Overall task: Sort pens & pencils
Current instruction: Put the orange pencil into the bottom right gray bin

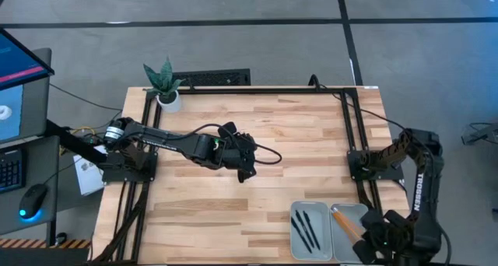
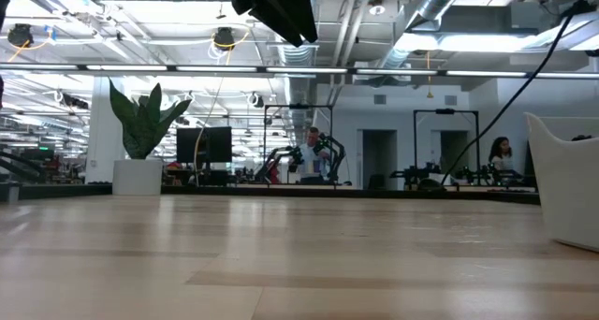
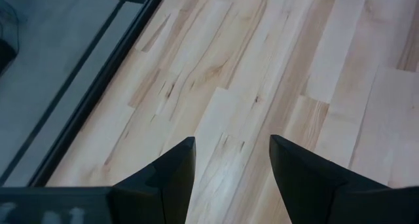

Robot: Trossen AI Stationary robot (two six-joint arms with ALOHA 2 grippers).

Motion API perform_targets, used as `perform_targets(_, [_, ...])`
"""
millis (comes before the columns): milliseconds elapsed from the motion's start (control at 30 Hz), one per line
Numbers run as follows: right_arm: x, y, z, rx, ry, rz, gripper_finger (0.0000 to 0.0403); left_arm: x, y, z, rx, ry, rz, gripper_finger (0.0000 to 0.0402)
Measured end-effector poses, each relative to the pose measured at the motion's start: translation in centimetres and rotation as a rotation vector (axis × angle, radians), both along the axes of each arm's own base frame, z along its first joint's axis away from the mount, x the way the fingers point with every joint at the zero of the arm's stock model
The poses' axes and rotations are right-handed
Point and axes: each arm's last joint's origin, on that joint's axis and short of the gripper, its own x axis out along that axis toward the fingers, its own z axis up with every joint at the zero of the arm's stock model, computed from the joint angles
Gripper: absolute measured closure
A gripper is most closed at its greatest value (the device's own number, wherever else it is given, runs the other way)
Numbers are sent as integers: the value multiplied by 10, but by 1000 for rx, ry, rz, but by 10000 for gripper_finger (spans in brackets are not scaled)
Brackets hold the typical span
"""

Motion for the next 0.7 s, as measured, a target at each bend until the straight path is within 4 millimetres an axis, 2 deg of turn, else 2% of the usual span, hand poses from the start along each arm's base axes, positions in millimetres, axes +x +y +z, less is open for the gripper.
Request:
perform_targets(200, [3,3,-19,53,5,-5,351,0,0,0,-5,-3,4,214])
perform_targets(700, [1,-13,-50,-22,16,2,351,0,0,0,-5,-1,4,214])
